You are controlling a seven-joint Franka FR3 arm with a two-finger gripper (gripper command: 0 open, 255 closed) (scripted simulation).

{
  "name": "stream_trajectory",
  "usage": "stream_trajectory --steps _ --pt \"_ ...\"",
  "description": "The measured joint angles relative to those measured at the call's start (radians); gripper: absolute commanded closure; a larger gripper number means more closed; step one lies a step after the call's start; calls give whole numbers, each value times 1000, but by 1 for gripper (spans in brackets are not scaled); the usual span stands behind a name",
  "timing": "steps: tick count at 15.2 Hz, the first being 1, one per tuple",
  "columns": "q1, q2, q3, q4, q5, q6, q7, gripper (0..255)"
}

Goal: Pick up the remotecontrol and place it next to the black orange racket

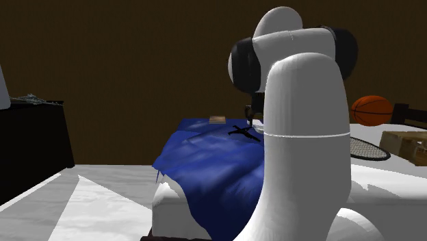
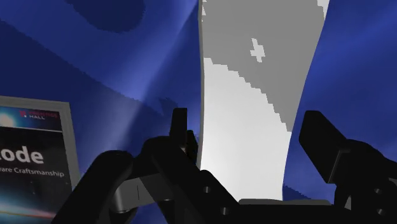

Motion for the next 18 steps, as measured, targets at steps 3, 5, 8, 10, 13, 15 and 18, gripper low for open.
stream_trajectory --steps 3,5,8,10,13,15,18 --pt "-38 -11 -26 -23 0 12 -65 255" --pt "-62 -28 -43 -45 -5 18 -107 255" --pt "-101 -26 -68 -40 1 15 -171 255" --pt "-125 -33 -85 -47 0 14 -213 255" --pt "-178 -2 -113 -22 23 13 -294 255" --pt "-203 -1 -128 -27 26 16 -336 255" --pt "-240 22 -144 -6 43 14 -389 255"
